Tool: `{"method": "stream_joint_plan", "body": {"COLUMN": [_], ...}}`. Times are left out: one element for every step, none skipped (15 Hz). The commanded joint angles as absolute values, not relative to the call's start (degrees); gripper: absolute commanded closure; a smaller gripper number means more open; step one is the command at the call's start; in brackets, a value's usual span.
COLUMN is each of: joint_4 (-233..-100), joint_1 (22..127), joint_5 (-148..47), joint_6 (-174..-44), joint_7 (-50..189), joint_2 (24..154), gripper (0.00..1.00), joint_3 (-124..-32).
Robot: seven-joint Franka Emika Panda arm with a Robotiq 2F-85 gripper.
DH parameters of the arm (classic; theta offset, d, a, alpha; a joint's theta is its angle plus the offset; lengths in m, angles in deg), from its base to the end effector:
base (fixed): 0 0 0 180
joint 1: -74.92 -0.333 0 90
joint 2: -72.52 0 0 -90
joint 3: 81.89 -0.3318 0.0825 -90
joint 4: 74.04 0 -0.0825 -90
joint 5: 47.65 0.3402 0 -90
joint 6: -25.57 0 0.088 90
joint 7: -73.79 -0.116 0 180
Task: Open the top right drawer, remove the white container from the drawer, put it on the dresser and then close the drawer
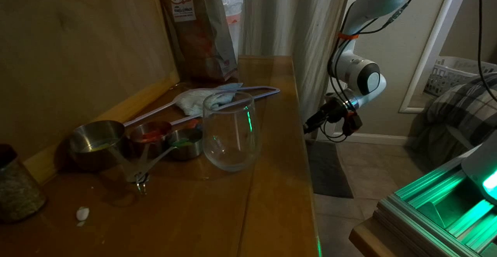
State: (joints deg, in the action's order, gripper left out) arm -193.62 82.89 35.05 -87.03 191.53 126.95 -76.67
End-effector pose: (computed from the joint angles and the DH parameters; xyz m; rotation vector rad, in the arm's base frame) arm 0.4410 -0.0368 -0.0005 -2.0174 -0.4997 -0.4321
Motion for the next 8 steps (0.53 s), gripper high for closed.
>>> {"method": "stream_joint_plan", "body": {"joint_4": [-195.8,-196.2,-196.3,-196.4,-196.6,-197.1,-197.4,-197.9], "joint_1": [83.8,83.8,84.0,84.0,84.2,84.1,84.3,84.3], "joint_5": [34.6,34.4,34.2,34.0,34.0,33.9,33.9,33.9], "joint_6": [-88.3,-88.1,-88.0,-88.1,-88.0,-88.1,-88.1,-88.2], "joint_7": [193.7,194.6,195.3,195.8,196.3,197.1,197.4,198.0], "joint_2": [125.6,125.5,125.5,125.6,125.5,125.1,125.0,124.6], "gripper": [0.75,0.75,0.75,0.75,0.75,0.75,0.75,0.75], "joint_3": [-72.5,-71.9,-71.3,-70.8,-70.4,-70.1,-69.7,-69.4]}}
